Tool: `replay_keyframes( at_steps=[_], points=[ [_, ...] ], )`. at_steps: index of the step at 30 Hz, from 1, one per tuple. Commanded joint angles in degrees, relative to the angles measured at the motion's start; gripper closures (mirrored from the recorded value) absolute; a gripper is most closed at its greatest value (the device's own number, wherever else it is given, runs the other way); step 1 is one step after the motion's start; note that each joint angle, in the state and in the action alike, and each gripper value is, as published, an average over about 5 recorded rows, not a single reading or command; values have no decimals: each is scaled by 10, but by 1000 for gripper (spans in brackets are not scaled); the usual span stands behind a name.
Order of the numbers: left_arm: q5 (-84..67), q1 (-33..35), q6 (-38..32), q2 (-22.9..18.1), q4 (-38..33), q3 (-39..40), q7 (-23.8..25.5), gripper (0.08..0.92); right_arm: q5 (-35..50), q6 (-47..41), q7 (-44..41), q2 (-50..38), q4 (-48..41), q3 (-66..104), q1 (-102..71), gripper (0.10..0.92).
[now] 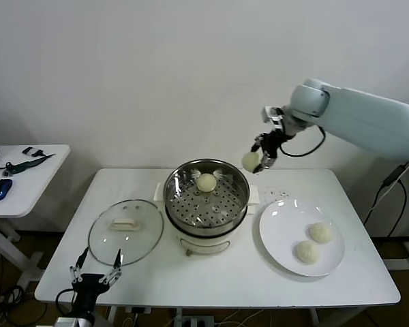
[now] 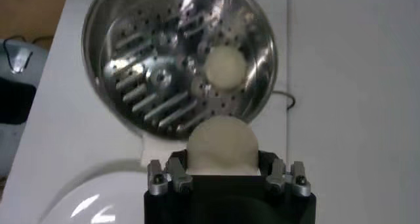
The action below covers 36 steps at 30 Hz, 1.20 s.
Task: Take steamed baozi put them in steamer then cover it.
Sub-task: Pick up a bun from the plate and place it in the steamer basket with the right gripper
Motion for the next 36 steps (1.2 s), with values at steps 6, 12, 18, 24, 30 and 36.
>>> replay_keyframes(
  at_steps=[6,12,18,24,30,36],
  points=[
    [8,-6,0,-7,-8,4,0,177,62,-34,36,167,-48,-26,-22,347],
    [7,-8,-1,-5,-6,1,0,177,46,-36,48,204,-67,-39,-63,344],
    [4,-12,0,-3,-7,-4,0,177,45,-38,56,226,-75,-45,-91,338],
    [4,-14,1,-2,-6,-4,-1,177,34,-37,61,236,-87,-44,-114,338],
    [2,-17,0,1,0,-8,-2,177,17,-36,66,236,-89,-43,-129,336],
    [0,-18,1,2,2,-9,-2,177,8,-37,69,231,-85,-44,-131,261]
  ],
)
